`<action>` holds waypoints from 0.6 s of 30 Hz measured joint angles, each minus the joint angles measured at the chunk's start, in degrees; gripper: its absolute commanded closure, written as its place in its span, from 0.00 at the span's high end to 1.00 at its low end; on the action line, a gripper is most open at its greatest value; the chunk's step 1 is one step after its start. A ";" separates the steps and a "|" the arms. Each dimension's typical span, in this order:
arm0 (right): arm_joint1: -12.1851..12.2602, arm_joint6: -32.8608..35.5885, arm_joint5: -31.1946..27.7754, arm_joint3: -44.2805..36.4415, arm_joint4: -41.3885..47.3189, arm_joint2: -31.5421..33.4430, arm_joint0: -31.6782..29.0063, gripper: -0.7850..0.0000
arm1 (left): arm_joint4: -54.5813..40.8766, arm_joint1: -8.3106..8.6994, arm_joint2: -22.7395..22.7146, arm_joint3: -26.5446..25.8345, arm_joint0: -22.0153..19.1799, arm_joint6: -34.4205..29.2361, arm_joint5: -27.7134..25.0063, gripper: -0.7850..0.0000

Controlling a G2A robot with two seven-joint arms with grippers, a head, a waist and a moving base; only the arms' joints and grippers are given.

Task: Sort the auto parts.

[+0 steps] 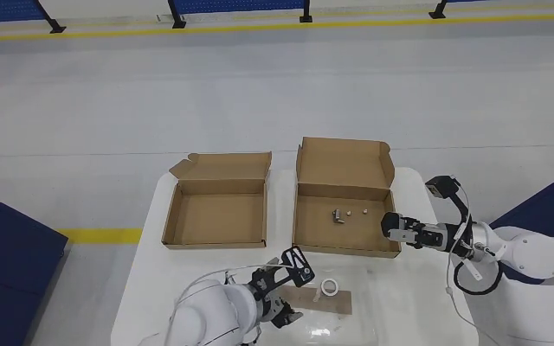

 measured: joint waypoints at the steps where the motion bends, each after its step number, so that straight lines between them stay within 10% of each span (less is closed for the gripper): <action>1: 0.00 0.00 0.00 0.00 0.00 0.00 0.00 1.00 | 0.61 -0.08 0.92 0.30 -0.23 0.08 -0.27 1.00; 18: 0.00 0.00 0.00 0.00 0.00 0.00 0.00 1.00 | -4.41 -7.48 20.00 14.02 -20.18 -10.57 7.60 1.00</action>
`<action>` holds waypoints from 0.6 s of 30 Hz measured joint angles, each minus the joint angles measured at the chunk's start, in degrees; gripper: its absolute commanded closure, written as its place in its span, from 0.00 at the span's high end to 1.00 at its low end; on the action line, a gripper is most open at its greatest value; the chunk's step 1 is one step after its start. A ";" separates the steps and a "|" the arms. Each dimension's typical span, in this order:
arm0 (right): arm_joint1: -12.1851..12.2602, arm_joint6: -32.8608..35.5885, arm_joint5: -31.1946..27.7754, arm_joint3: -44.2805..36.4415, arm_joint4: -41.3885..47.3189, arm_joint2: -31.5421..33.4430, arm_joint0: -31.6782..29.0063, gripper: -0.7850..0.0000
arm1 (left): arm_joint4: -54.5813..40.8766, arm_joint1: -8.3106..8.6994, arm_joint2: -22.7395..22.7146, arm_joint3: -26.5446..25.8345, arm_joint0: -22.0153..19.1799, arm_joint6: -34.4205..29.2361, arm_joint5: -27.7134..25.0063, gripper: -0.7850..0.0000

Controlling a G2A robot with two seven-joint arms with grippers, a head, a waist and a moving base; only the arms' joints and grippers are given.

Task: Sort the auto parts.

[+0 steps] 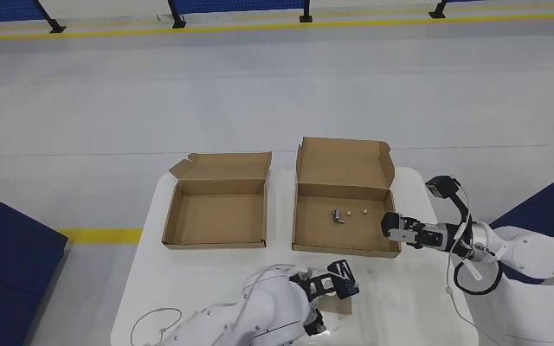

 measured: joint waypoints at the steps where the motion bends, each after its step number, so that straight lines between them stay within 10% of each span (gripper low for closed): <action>1: 0.00 0.00 0.00 0.00 0.00 0.00 0.00 1.00 | 0.04 0.01 0.01 0.01 0.06 0.00 0.00 1.00; 18: 0.00 0.00 0.00 0.00 0.00 0.00 0.00 1.00 | 2.04 -1.37 2.33 5.66 -0.83 2.77 0.60 1.00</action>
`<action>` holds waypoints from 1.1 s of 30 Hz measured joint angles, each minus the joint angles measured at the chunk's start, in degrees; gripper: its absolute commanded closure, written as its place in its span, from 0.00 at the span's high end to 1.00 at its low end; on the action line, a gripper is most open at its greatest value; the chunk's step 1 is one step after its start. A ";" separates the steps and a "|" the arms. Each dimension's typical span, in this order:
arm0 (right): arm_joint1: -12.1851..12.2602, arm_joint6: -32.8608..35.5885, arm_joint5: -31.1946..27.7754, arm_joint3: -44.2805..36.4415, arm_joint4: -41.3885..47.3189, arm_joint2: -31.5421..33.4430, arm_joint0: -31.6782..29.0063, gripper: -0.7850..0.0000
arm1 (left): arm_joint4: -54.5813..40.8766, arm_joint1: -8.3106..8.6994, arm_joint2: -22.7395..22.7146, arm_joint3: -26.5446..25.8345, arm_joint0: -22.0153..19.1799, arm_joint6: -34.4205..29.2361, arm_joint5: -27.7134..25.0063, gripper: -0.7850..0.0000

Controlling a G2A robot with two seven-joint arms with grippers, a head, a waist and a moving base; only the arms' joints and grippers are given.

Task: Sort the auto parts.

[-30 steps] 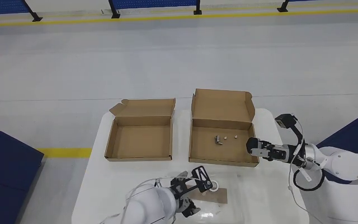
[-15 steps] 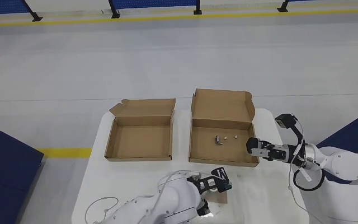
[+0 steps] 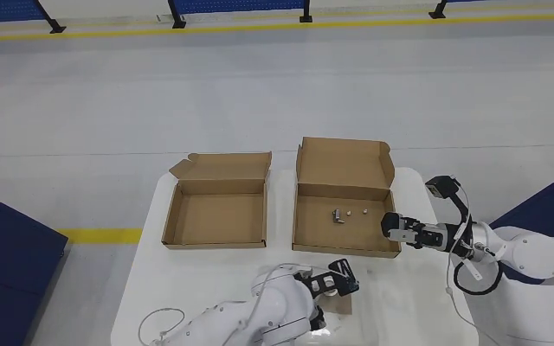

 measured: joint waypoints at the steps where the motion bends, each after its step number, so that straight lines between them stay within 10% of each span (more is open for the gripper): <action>1: 0.00 0.00 0.00 0.00 0.00 0.00 0.00 1.00 | 0.11 -0.15 0.13 0.24 -0.22 -0.10 0.16 1.00; 33: 1.16 3.69 1.92 -0.06 15.54 5.53 -3.03 1.00 | 1.07 -0.46 1.04 1.22 0.07 1.54 -0.55 1.00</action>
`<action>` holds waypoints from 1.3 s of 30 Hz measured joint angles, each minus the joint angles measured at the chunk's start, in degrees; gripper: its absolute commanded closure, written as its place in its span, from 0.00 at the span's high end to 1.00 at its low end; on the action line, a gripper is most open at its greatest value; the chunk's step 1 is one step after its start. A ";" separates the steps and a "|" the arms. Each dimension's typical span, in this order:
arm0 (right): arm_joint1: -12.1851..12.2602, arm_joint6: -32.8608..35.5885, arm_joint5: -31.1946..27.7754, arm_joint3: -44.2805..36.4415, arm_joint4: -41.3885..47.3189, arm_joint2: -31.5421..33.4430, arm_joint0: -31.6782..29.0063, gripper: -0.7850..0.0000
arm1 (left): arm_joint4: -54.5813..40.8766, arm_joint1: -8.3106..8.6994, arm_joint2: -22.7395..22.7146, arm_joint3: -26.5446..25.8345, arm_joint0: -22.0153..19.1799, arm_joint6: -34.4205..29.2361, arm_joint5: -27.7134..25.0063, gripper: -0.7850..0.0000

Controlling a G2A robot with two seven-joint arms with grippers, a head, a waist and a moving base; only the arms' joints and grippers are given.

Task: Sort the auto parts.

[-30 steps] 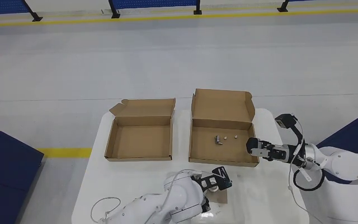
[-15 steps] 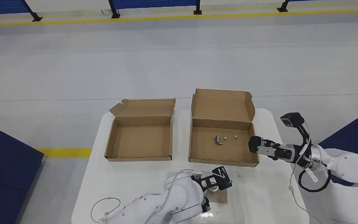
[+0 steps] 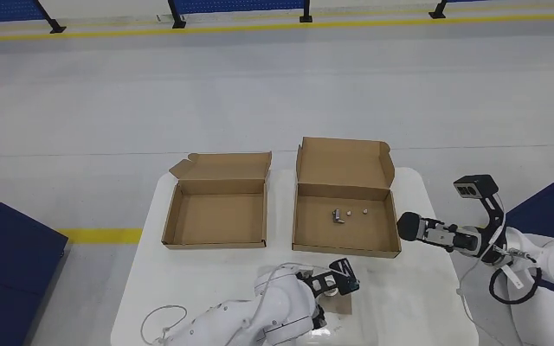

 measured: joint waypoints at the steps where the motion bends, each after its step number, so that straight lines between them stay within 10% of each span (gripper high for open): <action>1: 0.00 0.00 0.00 0.00 0.00 0.00 0.00 1.00 | 0.29 -0.20 0.48 0.31 -0.14 -0.11 -0.05 1.00; 21: 0.00 0.00 0.00 0.00 0.01 0.00 0.00 1.00 | 1.21 -4.27 5.68 6.27 -4.26 1.55 -1.26 0.98; 25: 0.00 0.00 0.00 0.00 0.01 0.00 0.00 1.00 | 0.79 -6.06 7.17 9.43 -6.24 2.15 -2.10 0.45; 31: 0.00 0.00 0.00 0.00 0.01 0.00 0.00 1.00 | -0.57 -8.60 8.50 14.29 -8.36 2.65 -2.28 0.27; 33: 0.00 0.00 0.00 0.00 0.01 0.00 0.00 1.00 | -0.92 -9.24 8.85 15.47 -8.60 2.67 -2.34 0.00; 39: 0.00 0.00 0.00 0.00 0.01 0.00 0.00 1.00 | -0.26 -10.90 10.18 18.46 -8.61 2.93 -1.67 0.00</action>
